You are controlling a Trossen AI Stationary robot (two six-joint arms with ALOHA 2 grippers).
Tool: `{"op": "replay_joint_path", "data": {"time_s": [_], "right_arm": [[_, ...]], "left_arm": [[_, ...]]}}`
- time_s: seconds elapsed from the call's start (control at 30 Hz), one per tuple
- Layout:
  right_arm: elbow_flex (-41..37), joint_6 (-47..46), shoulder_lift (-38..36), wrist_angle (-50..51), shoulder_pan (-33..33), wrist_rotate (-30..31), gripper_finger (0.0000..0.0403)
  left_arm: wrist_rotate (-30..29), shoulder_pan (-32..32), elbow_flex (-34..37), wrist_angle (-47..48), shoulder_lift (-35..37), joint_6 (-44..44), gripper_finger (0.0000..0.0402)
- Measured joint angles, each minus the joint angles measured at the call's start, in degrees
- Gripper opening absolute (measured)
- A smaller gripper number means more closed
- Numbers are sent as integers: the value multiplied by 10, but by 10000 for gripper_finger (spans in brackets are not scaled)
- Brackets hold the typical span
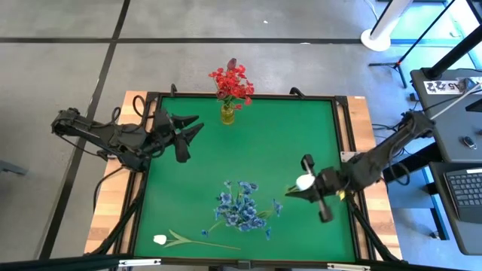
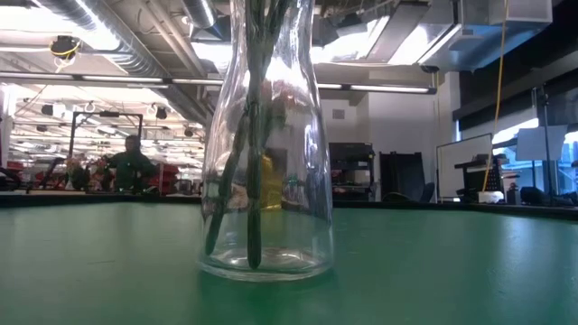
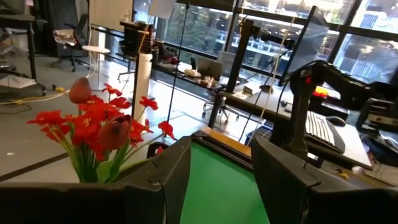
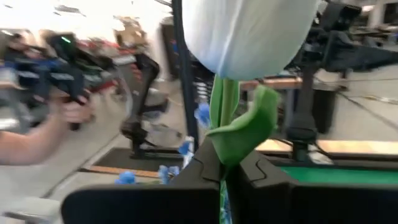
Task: Sort flowers into vase by color
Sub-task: Put the right white tulip into the transparent vase
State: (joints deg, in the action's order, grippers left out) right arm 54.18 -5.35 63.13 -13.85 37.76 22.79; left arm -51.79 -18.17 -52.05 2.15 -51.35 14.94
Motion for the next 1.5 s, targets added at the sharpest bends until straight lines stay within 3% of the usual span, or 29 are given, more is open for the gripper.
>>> {"op": "replay_joint_path", "data": {"time_s": [0.17,0.57,0.73,1.0,1.23,1.5], "right_arm": [[54,44,61,0,48,62,0],[181,84,163,3,119,46,0],[209,87,220,-1,116,62,0],[276,176,314,3,95,178,0],[289,208,324,-3,86,217,0],[290,222,324,-23,72,211,0]], "left_arm": [[0,0,0,4,0,2,164],[0,0,0,63,0,52,164],[0,0,0,81,0,84,164],[3,0,0,88,0,106,164],[5,-3,0,98,0,115,164],[5,-3,0,116,0,116,164]]}}
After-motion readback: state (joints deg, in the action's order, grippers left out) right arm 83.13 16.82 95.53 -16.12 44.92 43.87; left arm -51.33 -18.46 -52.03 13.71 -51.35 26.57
